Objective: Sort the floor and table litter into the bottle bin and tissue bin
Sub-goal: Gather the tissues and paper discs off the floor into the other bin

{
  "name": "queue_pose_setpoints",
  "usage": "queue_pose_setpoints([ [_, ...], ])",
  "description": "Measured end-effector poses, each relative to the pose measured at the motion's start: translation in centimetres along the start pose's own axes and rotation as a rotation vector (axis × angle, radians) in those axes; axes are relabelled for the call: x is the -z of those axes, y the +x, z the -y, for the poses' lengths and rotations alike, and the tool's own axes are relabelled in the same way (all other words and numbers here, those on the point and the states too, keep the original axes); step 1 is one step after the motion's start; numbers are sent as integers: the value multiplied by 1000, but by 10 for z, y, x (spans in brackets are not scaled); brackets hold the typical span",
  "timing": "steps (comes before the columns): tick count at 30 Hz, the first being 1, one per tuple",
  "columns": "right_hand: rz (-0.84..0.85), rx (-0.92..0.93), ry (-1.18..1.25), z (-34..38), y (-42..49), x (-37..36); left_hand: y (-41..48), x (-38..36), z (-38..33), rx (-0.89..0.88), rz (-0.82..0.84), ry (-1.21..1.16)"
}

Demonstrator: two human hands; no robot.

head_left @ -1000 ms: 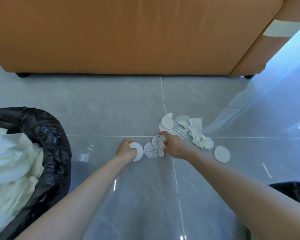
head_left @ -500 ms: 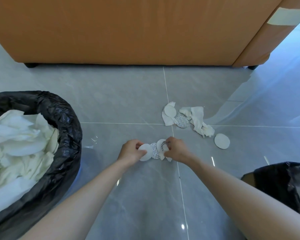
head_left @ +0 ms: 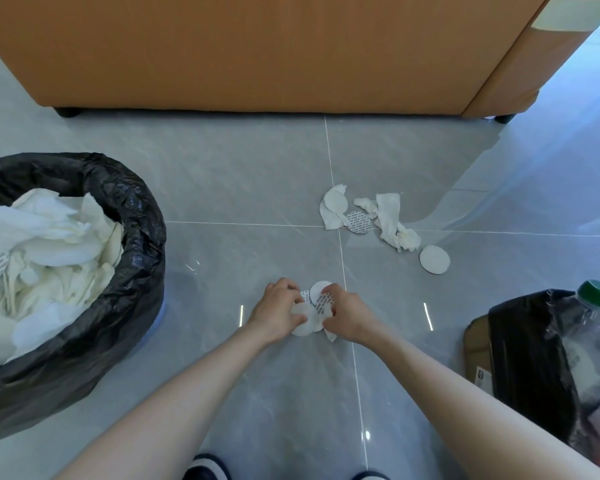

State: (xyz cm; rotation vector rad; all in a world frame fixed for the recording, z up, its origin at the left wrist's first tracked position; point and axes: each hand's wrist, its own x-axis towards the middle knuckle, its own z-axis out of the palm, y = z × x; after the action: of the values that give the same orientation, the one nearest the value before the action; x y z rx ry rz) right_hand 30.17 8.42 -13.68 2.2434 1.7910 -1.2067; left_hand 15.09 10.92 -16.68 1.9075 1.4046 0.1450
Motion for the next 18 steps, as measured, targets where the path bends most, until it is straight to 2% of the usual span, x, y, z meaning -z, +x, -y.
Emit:
queue_pose_setpoints([
  [8,-49,39,-2,-5,16,25,3,-13,1,0,-66,22],
  [18,5,54,-190,-9,31,25,4,-18,1,92,-58,5],
])
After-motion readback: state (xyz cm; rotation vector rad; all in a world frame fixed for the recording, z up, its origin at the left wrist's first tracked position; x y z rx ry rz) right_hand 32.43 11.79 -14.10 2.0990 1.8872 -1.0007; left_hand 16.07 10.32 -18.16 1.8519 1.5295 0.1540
